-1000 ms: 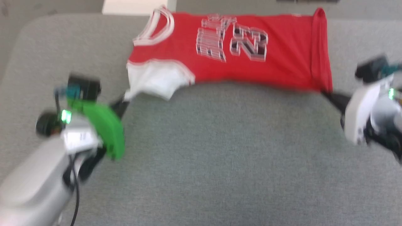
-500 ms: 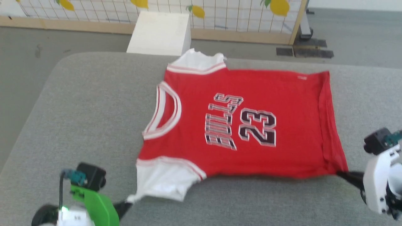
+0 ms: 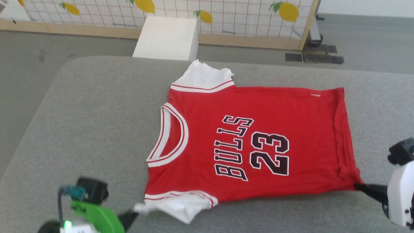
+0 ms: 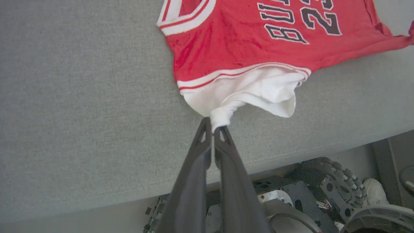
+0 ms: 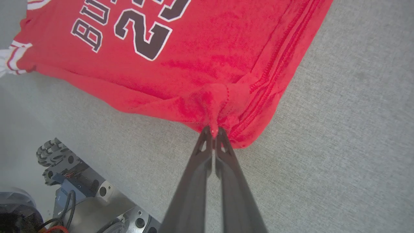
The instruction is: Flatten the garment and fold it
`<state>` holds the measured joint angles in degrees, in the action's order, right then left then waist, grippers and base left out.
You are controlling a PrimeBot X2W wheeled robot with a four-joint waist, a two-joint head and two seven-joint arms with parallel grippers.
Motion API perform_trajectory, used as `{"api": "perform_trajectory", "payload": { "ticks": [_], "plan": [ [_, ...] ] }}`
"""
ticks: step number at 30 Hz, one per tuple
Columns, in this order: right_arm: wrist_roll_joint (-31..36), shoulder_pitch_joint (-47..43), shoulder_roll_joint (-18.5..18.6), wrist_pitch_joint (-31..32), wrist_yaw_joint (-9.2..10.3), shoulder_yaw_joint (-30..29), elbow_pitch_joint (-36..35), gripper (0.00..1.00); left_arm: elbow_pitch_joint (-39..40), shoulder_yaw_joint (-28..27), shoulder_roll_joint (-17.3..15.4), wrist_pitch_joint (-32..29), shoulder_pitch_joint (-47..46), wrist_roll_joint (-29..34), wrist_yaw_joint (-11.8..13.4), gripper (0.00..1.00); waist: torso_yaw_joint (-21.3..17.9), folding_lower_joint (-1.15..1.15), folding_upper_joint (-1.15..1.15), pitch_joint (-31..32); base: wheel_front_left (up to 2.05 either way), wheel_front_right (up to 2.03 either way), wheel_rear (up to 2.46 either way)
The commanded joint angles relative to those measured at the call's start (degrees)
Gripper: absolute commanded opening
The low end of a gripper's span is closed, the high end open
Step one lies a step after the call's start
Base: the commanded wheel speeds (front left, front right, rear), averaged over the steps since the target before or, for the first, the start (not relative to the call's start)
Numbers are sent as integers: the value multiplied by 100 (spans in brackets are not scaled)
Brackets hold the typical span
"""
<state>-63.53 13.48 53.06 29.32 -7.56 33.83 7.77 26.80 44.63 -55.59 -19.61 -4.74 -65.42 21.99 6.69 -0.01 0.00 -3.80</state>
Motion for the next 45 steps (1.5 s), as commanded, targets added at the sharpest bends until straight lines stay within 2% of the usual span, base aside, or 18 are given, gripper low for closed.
{"api": "perform_trajectory", "payload": {
  "ticks": [1, 9, 18, 24, 35, 36, 37, 38, 45],
  "plan": [
    [25, -70, -92, 47, 8, -153, -53, 0, -2, -115, 88, 88, -246, 90, -22, 0, -49, 1, 0, -127, 0, 0, 0],
    [448, 49, -541, 496, 8, -980, -240, 0, -373, -477, 637, 285, -1282, 281, -213, 0, -154, 1, 0, -594, 0, 0, 0],
    [1308, 392, -1132, 1016, 8, -1631, -386, 0, -1204, -423, 1083, 135, -2353, 607, -537, 0, -333, 1, 0, -1162, 0, 0, 0],
    [1752, 594, -1413, 1280, 8, -1857, -429, 0, -1764, -194, 1187, -25, -2796, 902, -798, 0, -401, 1, 0, -1444, 0, 0, 0],
    [2346, 897, -1763, 1518, 8, -1920, -289, 0, -3069, 129, 1658, 2, -3313, 1295, -1030, 0, -401, 1, 0, -1771, 0, 0, 0],
    [2374, 915, -1784, 1509, 8, -1915, -268, 0, -3167, 159, 1696, -1, -3342, 1333, -1021, 42, -399, 1, 0, -1775, 0, 0, 0],
    [2418, 937, -1817, 1487, 8, -1914, -246, 0, -3282, 191, 1746, -7, -3369, 1363, -1008, 100, -397, 1, 0, -1769, 0, 0, 0],
    [2461, 951, -1853, 1451, 8, -1917, -227, 100, -3378, 211, 1797, 9, -3392, 1386, -1004, 100, -393, 1, 0, -1747, 0, 0, 0],
    [2520, 853, -1889, 1252, 8, -1833, -349, 100, -3703, 259, 2022, 242, -3264, 1366, -1015, 100, -347, 1, 0, -1319, 0, 0, 0]
  ]
}}
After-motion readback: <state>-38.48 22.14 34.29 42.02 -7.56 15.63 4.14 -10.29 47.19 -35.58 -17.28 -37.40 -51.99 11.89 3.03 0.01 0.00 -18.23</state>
